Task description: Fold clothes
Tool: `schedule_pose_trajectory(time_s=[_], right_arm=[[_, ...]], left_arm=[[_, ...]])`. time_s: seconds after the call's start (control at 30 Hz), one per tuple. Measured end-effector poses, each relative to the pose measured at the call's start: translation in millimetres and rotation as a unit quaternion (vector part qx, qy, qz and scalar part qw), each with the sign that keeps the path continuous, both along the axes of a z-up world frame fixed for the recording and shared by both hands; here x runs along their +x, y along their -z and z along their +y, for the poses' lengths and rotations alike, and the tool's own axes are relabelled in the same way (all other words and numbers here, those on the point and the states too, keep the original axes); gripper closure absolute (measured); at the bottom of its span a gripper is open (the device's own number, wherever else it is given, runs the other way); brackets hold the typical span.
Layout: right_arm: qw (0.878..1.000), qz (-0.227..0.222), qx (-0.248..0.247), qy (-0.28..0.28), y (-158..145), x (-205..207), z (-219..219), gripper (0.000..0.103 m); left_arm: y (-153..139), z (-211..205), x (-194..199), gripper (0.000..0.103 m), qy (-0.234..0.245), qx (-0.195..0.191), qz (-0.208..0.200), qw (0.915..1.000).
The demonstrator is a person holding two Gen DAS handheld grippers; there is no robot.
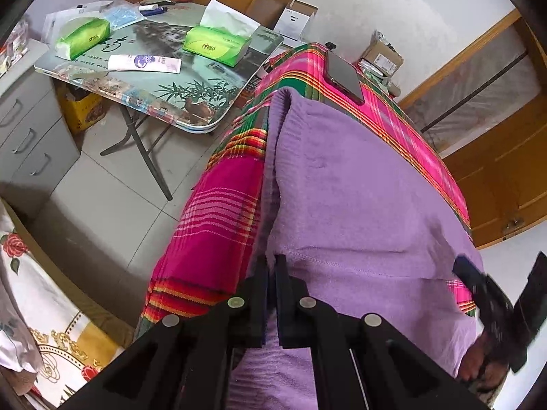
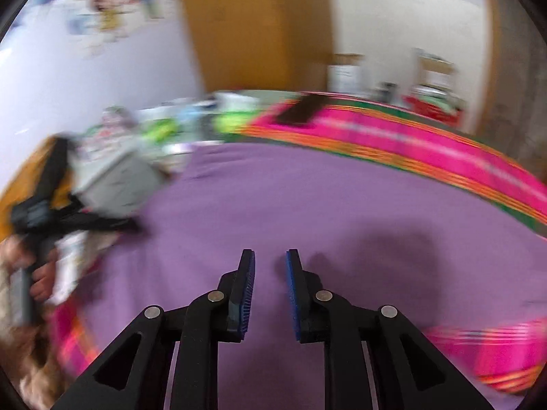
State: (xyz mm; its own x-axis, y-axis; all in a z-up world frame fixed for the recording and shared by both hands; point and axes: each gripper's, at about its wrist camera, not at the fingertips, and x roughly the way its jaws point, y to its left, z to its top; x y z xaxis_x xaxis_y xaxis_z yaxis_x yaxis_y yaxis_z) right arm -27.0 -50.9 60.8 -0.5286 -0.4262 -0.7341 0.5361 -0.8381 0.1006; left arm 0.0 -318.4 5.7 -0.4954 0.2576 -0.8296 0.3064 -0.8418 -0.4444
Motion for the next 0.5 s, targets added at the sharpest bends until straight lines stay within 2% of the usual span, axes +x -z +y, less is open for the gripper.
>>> schedule_pose_trajectory(time_s=[0.33,0.43,0.5], right_arm=[[1.000,-0.008,-0.010,-0.003,12.9,-4.6,18.3,0.080],[1.000,0.013,-0.008,0.027,1.4,-6.2,50.9,0.080],[0.999,0.010,0.004,0.048,1.6,-6.5,74.9,0.080]], left_arm=[[0.1,-4.0,2.4,0.100,-0.025,0.008,0.007,0.9996],[-2.7,-1.4,3.1,0.100,-0.026,-0.003,0.009,0.9996],[-1.6,-0.2,2.2,0.100,-0.025,-0.009,0.009,0.9996]])
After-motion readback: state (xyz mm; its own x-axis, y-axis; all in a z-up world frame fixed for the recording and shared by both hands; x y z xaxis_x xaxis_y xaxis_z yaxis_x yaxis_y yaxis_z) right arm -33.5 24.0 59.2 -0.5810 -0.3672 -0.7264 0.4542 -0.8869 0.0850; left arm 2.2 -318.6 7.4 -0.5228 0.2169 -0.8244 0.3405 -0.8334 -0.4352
